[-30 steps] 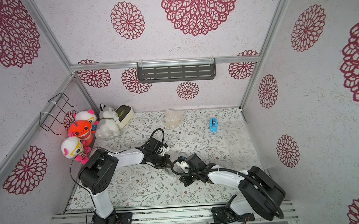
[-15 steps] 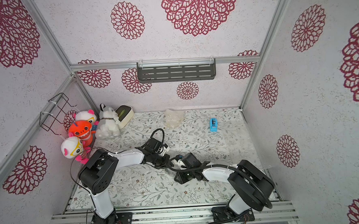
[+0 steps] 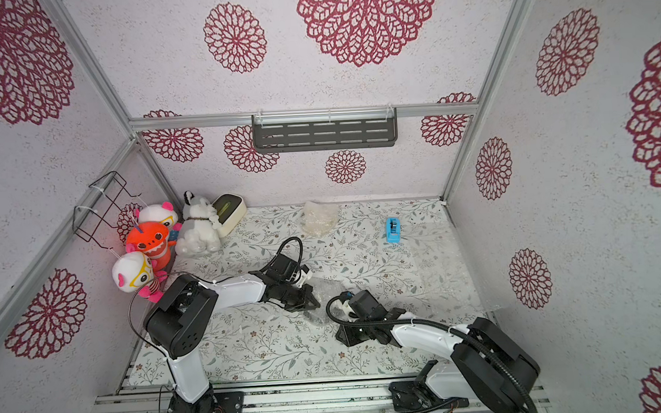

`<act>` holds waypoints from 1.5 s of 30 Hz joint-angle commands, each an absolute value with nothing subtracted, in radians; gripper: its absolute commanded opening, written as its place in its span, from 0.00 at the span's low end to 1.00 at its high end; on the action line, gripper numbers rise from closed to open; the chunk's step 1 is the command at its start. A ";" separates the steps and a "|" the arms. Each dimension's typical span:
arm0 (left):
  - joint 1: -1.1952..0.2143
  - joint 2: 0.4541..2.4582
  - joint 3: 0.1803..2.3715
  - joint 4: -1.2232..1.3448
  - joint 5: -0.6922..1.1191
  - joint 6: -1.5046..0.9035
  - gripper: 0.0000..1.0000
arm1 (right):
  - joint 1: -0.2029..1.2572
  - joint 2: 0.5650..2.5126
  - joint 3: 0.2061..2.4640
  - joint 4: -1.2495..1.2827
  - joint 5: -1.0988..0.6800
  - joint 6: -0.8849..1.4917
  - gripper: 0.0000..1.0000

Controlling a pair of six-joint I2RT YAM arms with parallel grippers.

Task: Wrap dinner plates in bubble wrap
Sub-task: Stick the tape on the bubble wrap.

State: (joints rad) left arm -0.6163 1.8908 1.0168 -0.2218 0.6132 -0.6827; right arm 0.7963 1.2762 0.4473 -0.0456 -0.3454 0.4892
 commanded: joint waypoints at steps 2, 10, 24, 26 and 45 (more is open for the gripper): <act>-0.626 1.887 1.017 -0.255 0.590 -0.673 0.00 | 0.811 1.263 0.434 -0.012 -0.452 0.470 0.28; -0.626 1.886 1.019 -0.258 0.590 -0.670 0.00 | 0.795 1.013 0.368 -0.019 -0.378 0.525 0.43; -0.626 1.889 1.019 -0.257 0.591 -0.673 0.00 | 0.692 1.441 0.634 0.059 -0.301 0.513 0.00; -0.627 1.890 1.019 -0.257 0.591 -0.672 0.00 | 0.693 1.481 0.603 0.072 -0.294 0.517 0.00; -0.627 1.908 1.028 -0.260 0.602 -0.672 0.00 | 0.714 1.501 0.566 0.136 -0.342 0.531 0.00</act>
